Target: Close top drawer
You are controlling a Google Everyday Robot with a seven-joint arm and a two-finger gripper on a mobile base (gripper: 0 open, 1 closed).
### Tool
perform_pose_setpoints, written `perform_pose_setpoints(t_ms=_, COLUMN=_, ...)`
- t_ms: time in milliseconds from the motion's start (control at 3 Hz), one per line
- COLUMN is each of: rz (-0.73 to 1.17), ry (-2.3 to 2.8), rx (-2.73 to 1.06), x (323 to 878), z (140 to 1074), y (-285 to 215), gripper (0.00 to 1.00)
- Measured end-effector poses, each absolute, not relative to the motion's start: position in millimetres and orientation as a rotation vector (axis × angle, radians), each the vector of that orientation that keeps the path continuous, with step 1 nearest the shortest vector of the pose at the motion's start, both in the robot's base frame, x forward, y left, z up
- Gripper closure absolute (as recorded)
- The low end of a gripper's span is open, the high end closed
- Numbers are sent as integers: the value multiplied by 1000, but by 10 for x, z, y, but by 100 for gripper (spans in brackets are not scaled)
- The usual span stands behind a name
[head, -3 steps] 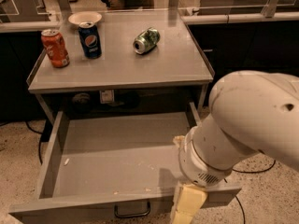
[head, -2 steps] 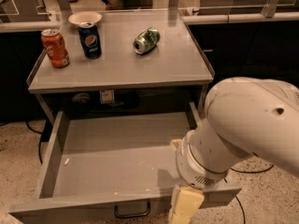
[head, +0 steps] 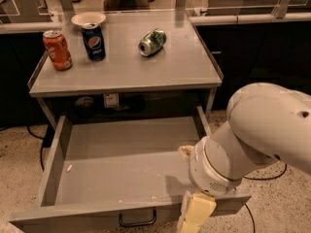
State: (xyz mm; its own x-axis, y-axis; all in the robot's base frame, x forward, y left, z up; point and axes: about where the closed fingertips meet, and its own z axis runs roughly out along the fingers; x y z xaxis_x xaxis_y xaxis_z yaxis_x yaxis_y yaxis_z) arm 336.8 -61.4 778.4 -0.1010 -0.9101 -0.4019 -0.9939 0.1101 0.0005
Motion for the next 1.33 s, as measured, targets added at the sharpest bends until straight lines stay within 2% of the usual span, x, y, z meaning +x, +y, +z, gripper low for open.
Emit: perform_pose_setpoints(t_ms=1333, rz=480, ry=2059, rx=-1970, x=3509, z=7134, y=-407, gripper=0)
